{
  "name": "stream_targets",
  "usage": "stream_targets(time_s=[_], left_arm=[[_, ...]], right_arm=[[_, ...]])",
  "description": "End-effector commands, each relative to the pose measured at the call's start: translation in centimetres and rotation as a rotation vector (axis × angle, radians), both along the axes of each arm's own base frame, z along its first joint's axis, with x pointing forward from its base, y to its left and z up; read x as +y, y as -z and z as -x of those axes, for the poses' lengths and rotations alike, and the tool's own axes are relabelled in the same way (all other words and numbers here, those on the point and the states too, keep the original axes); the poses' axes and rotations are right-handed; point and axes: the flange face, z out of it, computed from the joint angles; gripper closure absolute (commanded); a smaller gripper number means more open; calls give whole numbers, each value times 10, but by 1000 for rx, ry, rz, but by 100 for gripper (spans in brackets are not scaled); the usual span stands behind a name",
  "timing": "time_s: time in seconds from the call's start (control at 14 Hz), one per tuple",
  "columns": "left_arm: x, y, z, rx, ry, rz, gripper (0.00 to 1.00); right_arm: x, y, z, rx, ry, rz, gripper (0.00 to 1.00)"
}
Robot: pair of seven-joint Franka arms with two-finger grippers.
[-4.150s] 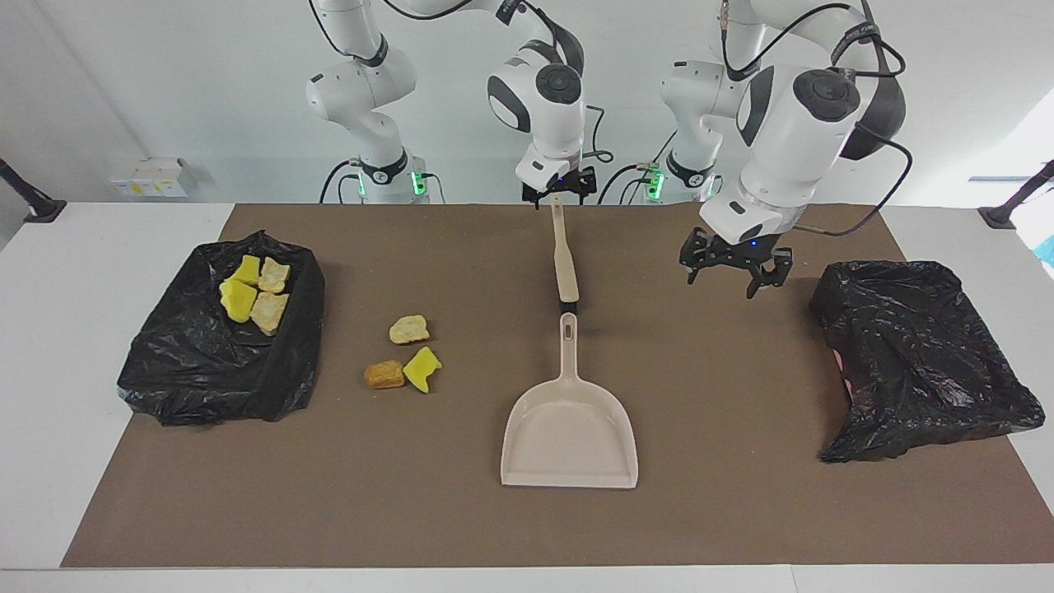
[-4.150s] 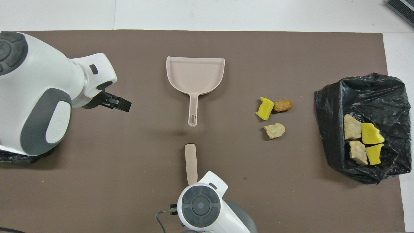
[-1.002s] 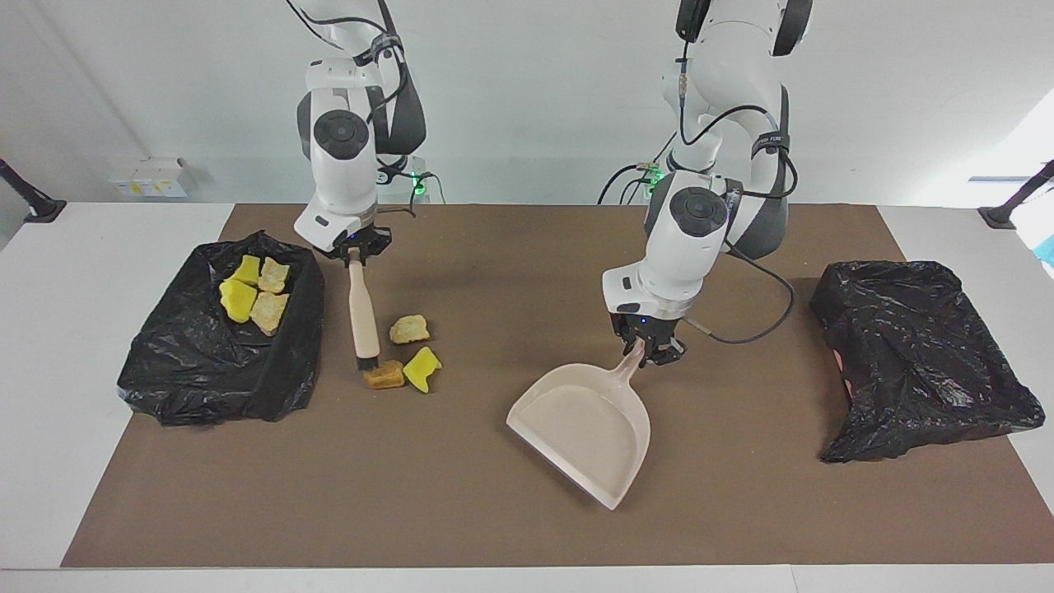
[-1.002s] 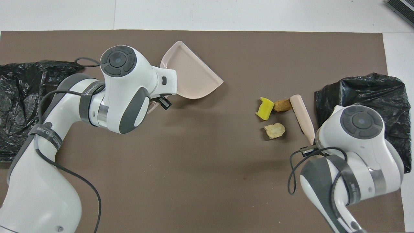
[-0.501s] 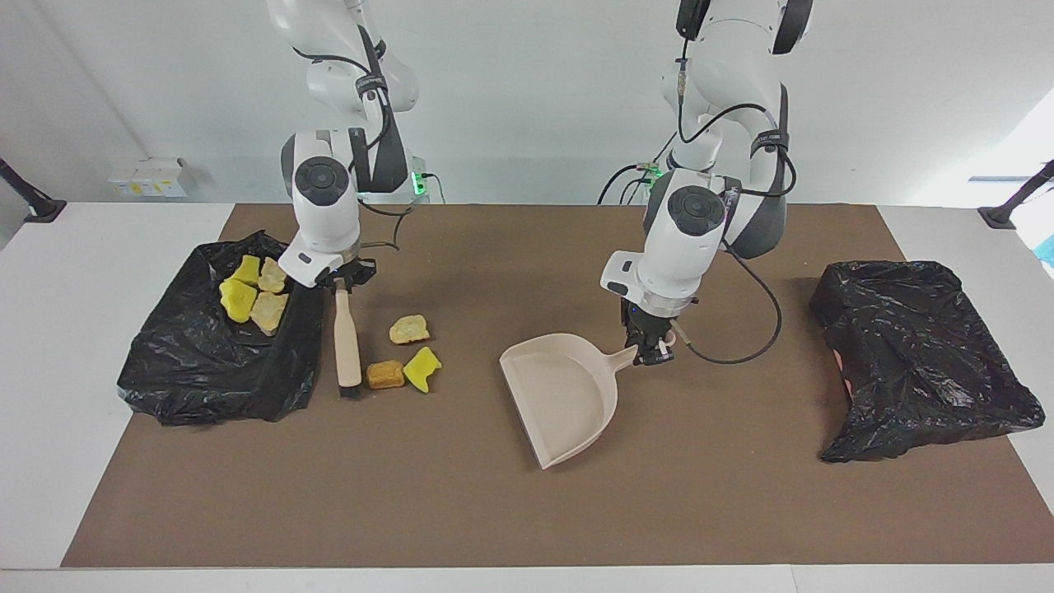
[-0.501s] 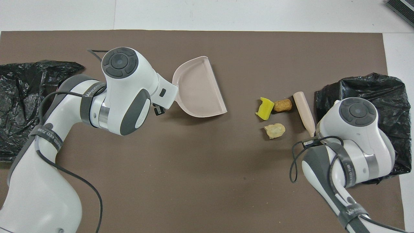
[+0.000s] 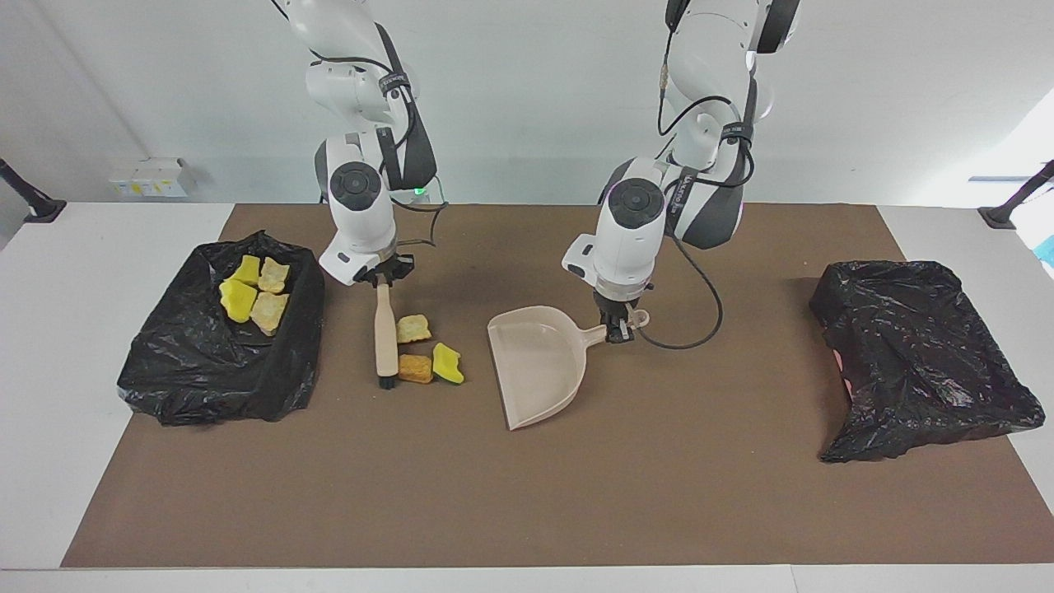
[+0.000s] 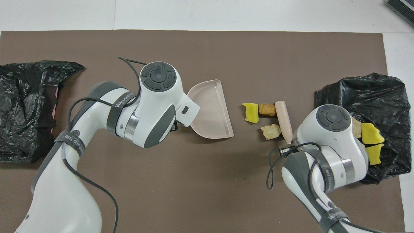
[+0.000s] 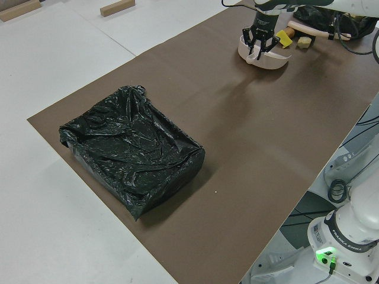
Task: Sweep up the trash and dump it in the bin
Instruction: 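Sweep the remaining debris into the dustpan with the right gripper's brush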
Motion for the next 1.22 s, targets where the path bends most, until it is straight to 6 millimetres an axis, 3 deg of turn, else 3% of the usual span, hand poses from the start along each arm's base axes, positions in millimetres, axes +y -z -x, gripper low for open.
stream_targets(time_s=[0.0, 0.29, 0.43, 0.72, 0.86, 1.0, 1.14], left_arm=[[-11, 7, 22, 1, -22, -51, 100], [-39, 22, 41, -12, -11, -49, 100], [-41, 34, 43, -21, -4, -42, 100], [-36, 38, 38, -34, -12, -30, 100], [-35, 38, 37, -34, -16, -28, 100], [-33, 38, 36, -34, -17, -26, 100], [-27, 37, 30, -36, -26, -24, 100]], right_arm=[[32, 10, 9, 43, 16, -60, 100], [86, 12, 17, 54, 72, -165, 100], [121, 8, 23, 26, 108, -195, 100], [160, -19, 18, 18, 207, -208, 100], [161, -50, 18, 31, 203, -197, 100], [139, -77, 18, 38, 192, -177, 100], [104, -78, 12, 44, 78, -107, 100]])
